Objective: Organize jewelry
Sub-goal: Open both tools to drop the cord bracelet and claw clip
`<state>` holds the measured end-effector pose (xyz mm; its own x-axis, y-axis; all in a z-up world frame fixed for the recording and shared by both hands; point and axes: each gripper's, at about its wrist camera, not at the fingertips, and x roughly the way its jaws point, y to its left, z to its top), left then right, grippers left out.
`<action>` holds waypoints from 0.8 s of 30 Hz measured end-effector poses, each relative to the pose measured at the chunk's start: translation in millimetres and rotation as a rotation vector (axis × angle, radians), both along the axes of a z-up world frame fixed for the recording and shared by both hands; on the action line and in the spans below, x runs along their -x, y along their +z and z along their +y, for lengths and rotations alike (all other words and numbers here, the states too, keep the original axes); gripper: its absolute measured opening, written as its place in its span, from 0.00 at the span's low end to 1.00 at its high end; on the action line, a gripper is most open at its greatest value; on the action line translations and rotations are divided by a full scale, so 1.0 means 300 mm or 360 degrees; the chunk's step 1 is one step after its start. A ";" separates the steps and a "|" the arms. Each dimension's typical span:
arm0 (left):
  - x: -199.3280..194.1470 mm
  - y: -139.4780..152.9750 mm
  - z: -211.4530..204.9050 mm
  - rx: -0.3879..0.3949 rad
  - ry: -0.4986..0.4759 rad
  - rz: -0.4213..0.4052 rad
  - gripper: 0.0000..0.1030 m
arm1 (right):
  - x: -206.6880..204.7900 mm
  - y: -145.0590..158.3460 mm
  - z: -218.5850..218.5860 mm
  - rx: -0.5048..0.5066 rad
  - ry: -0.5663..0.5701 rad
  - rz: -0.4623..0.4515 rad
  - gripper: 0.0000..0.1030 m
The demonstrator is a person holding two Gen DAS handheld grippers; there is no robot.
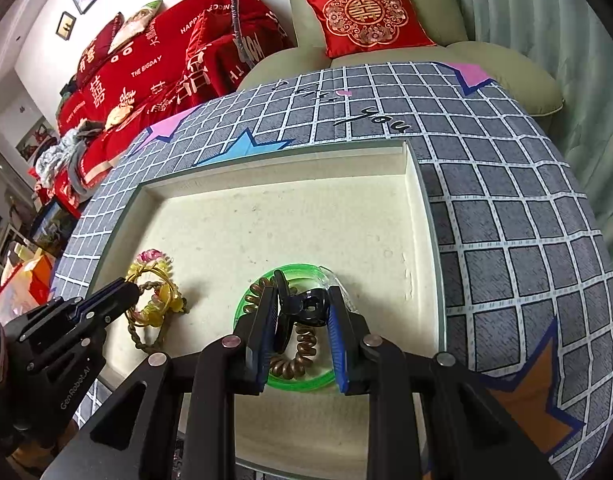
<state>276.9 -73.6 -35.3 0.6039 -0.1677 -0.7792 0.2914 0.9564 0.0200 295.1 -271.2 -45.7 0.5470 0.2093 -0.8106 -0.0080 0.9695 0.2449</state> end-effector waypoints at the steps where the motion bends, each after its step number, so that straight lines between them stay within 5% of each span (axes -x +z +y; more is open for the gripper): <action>1: -0.002 -0.003 -0.002 -0.0007 0.0002 0.0004 0.14 | 0.000 -0.001 0.001 0.0000 0.0002 0.0000 0.26; 7: 0.000 -0.010 -0.004 -0.0040 0.0021 0.0011 0.14 | 0.002 -0.015 0.003 -0.0013 0.0009 0.0025 0.28; 12: 0.003 -0.011 -0.004 -0.0068 0.0041 0.0011 0.14 | 0.014 0.005 -0.004 -0.0042 -0.0001 -0.0010 0.59; 24: 0.022 0.022 -0.009 -0.0059 0.0034 -0.0028 0.15 | 0.085 0.077 -0.058 -0.0156 -0.0081 -0.0074 0.60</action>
<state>270.2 -76.1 -28.8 0.6207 -0.1258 -0.7739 0.2704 0.9608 0.0607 269.7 -288.5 -22.5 0.5956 0.2575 -0.7609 0.0268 0.9403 0.3393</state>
